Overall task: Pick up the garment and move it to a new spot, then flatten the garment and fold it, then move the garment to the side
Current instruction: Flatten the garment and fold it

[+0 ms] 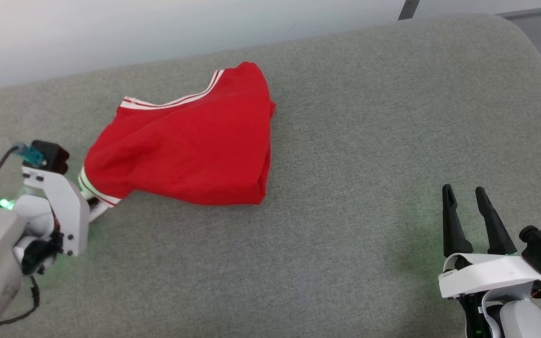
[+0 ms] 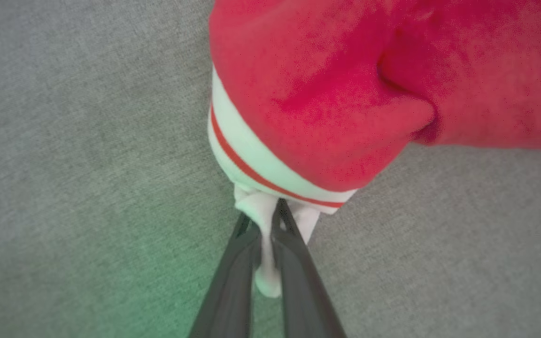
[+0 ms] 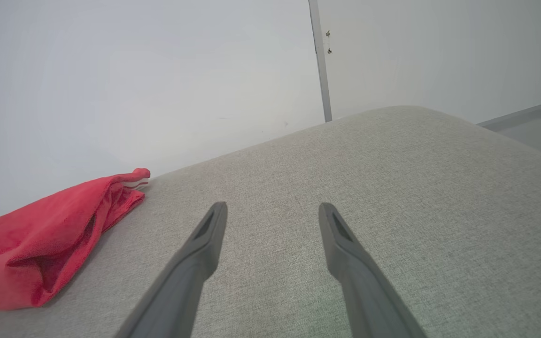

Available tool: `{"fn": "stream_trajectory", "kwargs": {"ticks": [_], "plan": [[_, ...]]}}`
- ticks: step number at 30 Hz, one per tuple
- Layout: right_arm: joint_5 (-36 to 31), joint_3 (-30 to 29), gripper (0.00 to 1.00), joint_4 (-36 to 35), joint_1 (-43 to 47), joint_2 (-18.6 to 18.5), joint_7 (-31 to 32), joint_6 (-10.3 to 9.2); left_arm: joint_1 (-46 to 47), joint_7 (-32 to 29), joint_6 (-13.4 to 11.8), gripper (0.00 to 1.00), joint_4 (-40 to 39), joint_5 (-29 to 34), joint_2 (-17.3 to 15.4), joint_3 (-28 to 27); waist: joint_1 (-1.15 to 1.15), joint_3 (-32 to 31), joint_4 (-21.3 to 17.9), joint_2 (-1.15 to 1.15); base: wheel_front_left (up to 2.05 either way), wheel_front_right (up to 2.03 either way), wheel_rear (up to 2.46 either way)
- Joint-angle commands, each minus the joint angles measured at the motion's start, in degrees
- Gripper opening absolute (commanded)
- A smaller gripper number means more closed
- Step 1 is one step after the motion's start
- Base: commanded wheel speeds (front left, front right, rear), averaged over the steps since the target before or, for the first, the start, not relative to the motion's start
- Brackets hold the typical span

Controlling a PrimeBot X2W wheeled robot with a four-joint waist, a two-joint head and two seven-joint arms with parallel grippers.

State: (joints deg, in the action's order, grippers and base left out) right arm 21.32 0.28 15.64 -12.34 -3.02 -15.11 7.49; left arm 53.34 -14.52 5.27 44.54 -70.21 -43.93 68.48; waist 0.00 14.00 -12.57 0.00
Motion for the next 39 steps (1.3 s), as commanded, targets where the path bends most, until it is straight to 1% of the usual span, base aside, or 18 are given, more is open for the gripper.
{"fn": "stream_trajectory", "kwargs": {"ticks": [1,5,7,8,9,10,11,15,17,23,25,27,29,32,34,37,39], "plan": [[-0.1,-0.1,1.0,-0.1,-0.3,0.1,0.0,0.0,-1.5,-0.4,-0.9,0.0,1.7,0.8,-0.7,0.9,0.0,0.1,-0.1,0.0,0.0,0.0,0.0],[-0.8,-0.5,1.0,-0.2,-0.4,0.1,0.0,0.0,-1.0,1.3,-1.8,0.0,4.4,2.0,0.3,1.2,0.0,0.3,0.3,0.0,0.0,0.0,0.0],[-1.0,-0.3,1.0,0.0,-0.5,0.1,0.0,0.0,-1.0,2.4,-1.4,0.0,5.2,1.3,1.3,0.6,0.0,0.2,0.6,0.0,0.0,0.0,0.0],[-1.3,0.0,1.0,0.1,-0.6,0.1,0.0,0.0,-1.1,3.1,-1.1,0.07,5.4,0.8,1.8,0.0,0.0,0.2,0.8,0.0,0.0,0.0,0.0],[-1.5,0.3,1.0,0.3,-0.7,0.1,0.0,0.0,-1.1,4.1,-0.9,0.35,5.8,0.4,2.4,-0.5,0.0,0.1,1.1,0.0,0.0,0.0,0.0],[-1.7,0.4,1.0,0.5,-0.7,0.1,0.0,0.0,-1.1,5.1,-0.7,0.73,6.0,0.1,2.9,-0.9,0.0,-0.1,1.4,0.0,0.0,0.0,0.0],[-2.1,0.6,1.0,0.8,-0.8,0.1,0.0,0.0,-1.3,6.3,-0.7,1.0,6.2,-0.2,3.4,-1.4,0.0,-0.3,1.7,0.0,0.0,0.0,0.0],[-3.8,1.0,1.0,2.4,-1.3,0.1,0.0,0.0,-3.0,11.3,-0.2,1.0,6.6,-1.3,5.0,-2.9,0.0,-1.1,3.6,0.0,0.0,0.0,0.0],[-4.9,1.3,1.0,3.4,-1.9,0.0,-0.1,0.0,-4.2,14.5,-0.4,1.0,6.5,-1.5,5.4,-3.6,0.0,-1.6,5.0,0.0,0.0,0.0,0.0],[-5.1,4.9,1.0,8.1,-4.7,-3.4,0.6,0.0,-9.2,26.5,-2.5,1.0,3.8,-2.1,8.4,-6.1,0.0,-2.8,10.5,0.0,0.0,0.0,0.0],[-4.4,6.4,1.0,9.4,-6.3,-5.0,2.1,0.0,-11.2,28.8,-3.6,1.0,1.9,-1.3,9.8,-7.0,0.0,-3.1,12.8,0.0,0.0,0.0,0.0],[-3.3,7.6,1.0,10.4,-7.8,-6.5,4.8,0.0,-13.5,29.5,-4.7,1.0,-0.5,-0.2,11.2,-8.6,0.0,-3.4,15.2,0.0,0.0,0.0,0.0],[-2.2,9.0,1.0,11.0,-9.7,-8.3,8.2,0.0,-15.2,29.7,-6.8,1.0,-4.0,2.4,12.4,-13.3,0.0,-3.5,17.6,0.0,0.0,0.0,0.0],[0.3,10.9,1.0,11.7,-13.0,-10.3,14.0,0.0,-21.7,29.6,-10.4,1.0,-9.9,8.5,14.9,-21.7,0.0,-3.6,20.8,0.0,0.0,0.0,0.0],[0.9,12.0,1.0,12.4,-15.4,-12.5,17.8,-0.01,-26.0,29.6,-12.0,1.0,-14.2,13.5,17.0,-27.0,0.0,-3.6,22.7,0.0,0.0,0.0,0.0],[0.9,13.3,1.0,13.8,-19.6,-14.8,22.0,-0.01,-32.1,29.7,-12.2,1.0,-20.8,20.9,20.0,-34.0,0.0,-3.5,25.5,0.0,0.0,0.0,0.0],[1.8,13.6,1.0,15.6,-22.7,-15.5,24.2,-0.01,-36.1,29.7,-11.7,1.0,-24.9,25.9,22.0,-39.0,0.0,-3.3,27.0,0.0,0.0,0.0,0.0]]}}
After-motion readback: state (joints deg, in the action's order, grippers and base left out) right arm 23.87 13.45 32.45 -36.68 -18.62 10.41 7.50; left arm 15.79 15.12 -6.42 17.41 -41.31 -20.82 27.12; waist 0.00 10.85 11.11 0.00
